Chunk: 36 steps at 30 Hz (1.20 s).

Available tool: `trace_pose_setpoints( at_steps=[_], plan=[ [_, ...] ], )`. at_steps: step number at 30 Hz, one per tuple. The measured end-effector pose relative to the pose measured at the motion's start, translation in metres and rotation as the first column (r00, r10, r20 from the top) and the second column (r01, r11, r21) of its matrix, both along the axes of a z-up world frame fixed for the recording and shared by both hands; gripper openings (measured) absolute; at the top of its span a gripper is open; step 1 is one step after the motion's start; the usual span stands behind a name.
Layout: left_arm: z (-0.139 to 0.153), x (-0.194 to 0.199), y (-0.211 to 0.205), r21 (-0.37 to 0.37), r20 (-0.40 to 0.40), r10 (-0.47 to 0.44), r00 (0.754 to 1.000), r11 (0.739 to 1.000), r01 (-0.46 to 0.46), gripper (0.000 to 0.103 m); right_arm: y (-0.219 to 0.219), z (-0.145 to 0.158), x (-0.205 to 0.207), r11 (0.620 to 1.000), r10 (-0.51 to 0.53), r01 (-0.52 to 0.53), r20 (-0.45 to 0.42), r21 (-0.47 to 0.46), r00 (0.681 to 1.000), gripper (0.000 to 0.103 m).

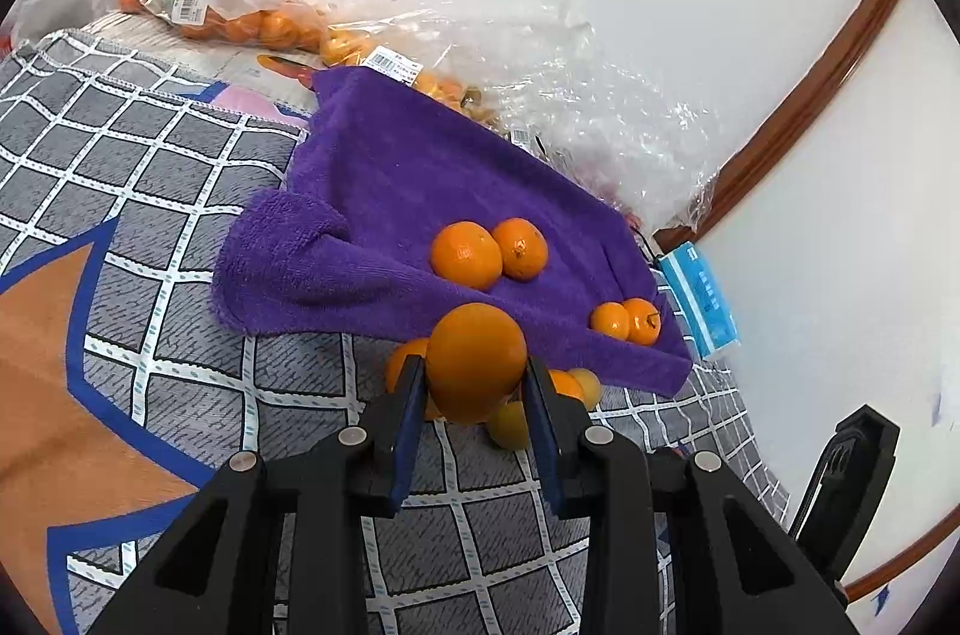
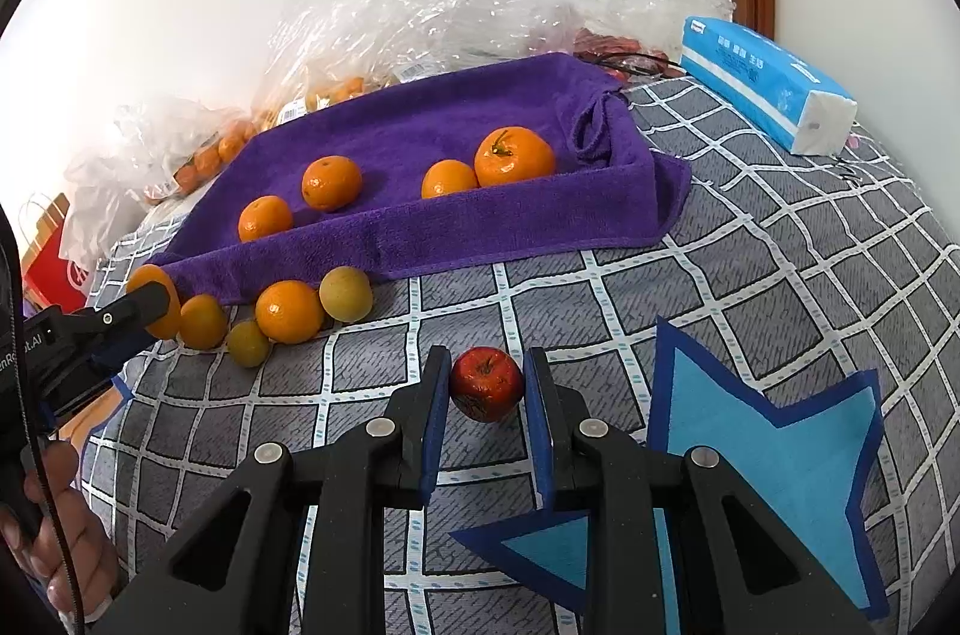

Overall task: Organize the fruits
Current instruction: 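Grasp the red apple with right tool while left tool grasps a large orange, then lift and carry the red apple and orange over the purple towel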

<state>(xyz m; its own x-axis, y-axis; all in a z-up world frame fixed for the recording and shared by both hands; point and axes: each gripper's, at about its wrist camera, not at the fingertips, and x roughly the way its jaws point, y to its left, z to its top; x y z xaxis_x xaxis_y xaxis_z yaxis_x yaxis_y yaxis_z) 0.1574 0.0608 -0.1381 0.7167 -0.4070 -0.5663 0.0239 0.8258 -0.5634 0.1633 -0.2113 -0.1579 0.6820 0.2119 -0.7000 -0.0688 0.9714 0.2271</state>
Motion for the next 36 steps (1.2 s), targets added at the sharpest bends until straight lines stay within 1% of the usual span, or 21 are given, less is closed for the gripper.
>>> trace_pose_setpoints(
  at_steps=[8,15,25,28,31,34,36],
  plan=[
    [0.001,-0.001,0.002,-0.004,0.003,0.014,1.000,1.000,-0.014,0.031,-0.001,0.000,-0.001,1.000,-0.002,0.002,0.009,0.003,1.000,0.025],
    [0.003,-0.004,0.003,-0.008,0.018,0.027,0.999,1.000,-0.027,0.031,-0.004,0.001,-0.003,1.000,0.006,-0.006,0.023,0.031,1.000,0.025],
    [0.003,-0.006,0.007,-0.029,0.026,0.033,0.999,0.999,-0.033,0.031,0.004,0.003,-0.004,0.999,0.028,-0.028,0.028,-0.018,0.999,0.025],
    [0.004,-0.007,0.006,-0.020,0.032,0.037,0.999,0.999,-0.036,0.031,0.004,0.004,-0.003,0.998,0.054,-0.054,0.010,0.011,0.999,0.025],
    [0.006,-0.010,0.006,-0.008,0.043,0.043,0.998,0.999,-0.043,0.031,0.005,0.011,-0.003,0.998,0.065,-0.065,0.015,0.016,0.998,0.025],
    [0.013,-0.015,0.007,0.024,0.072,0.080,0.994,0.996,-0.082,0.031,0.007,0.024,-0.002,0.997,0.077,-0.078,0.033,0.010,0.996,0.025],
    [0.020,-0.014,0.009,0.027,0.064,0.080,0.995,0.996,-0.082,0.031,0.009,0.034,0.000,0.996,0.090,-0.091,0.044,0.009,0.995,0.025]
  ],
)
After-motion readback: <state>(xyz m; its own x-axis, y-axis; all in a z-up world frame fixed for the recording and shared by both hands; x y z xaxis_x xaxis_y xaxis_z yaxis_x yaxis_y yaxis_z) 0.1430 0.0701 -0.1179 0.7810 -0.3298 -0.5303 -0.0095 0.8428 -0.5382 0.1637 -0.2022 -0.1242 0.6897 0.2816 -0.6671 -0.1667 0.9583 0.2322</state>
